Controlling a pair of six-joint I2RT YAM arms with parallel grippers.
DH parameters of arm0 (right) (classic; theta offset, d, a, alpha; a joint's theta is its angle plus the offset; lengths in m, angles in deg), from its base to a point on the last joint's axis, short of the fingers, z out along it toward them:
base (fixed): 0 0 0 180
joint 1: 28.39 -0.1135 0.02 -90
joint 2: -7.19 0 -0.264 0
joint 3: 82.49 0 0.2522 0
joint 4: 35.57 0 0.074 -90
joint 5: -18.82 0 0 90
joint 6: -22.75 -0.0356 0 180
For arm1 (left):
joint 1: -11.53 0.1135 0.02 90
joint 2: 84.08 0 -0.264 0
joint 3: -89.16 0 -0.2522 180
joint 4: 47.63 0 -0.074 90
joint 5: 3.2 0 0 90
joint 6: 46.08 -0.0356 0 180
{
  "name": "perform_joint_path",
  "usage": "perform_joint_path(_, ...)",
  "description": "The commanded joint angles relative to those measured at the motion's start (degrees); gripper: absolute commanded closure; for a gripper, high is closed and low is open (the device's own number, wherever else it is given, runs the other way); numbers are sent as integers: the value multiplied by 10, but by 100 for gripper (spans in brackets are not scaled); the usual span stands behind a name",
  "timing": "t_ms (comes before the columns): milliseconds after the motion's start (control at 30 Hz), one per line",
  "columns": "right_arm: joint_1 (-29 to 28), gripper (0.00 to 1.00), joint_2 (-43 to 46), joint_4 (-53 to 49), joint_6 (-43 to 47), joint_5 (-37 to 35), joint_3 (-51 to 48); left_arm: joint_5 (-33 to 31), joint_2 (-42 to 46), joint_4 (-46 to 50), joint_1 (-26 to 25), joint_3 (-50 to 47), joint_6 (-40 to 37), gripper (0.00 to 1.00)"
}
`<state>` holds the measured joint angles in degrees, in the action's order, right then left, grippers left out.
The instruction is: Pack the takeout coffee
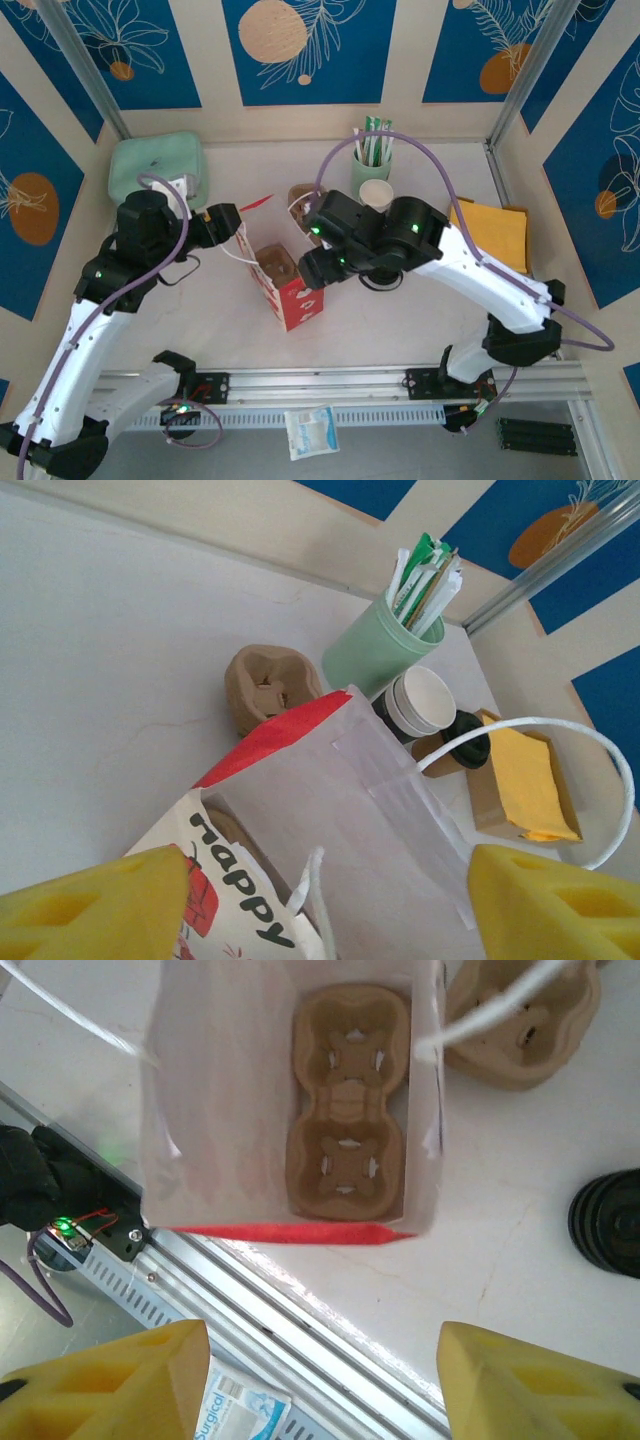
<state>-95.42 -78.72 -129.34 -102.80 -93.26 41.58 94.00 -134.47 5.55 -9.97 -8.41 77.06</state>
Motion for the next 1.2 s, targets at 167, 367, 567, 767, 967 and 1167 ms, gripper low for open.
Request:
perform_joint_path(167, -1, 38, 111, 127, -77, 40, -226, 0, -14, 6, 5, 53, -25, 1)
perform_joint_path(367, -9, 38, 165, 256, -125, 57, -408, -5, -24, 9, 4, 80, -28, 1)
perform_joint_path(567, -22, 38, 177, 398, -159, 44, -534, -7, -23, 10, 5, 88, -24, 1)
perform_joint_path(767, -25, 38, 133, 463, -155, 27, -547, -6, -21, 12, 5, 91, -18, 1)
perform_joint_path(967, -16, 38, 64, 481, -132, 21, -500, -7, -17, 13, 5, 90, -14, 1)
perform_joint_path(1167, -1, 38, 27, 486, -123, 30, -476, -2, -16, 11, 5, 88, -10, 1)
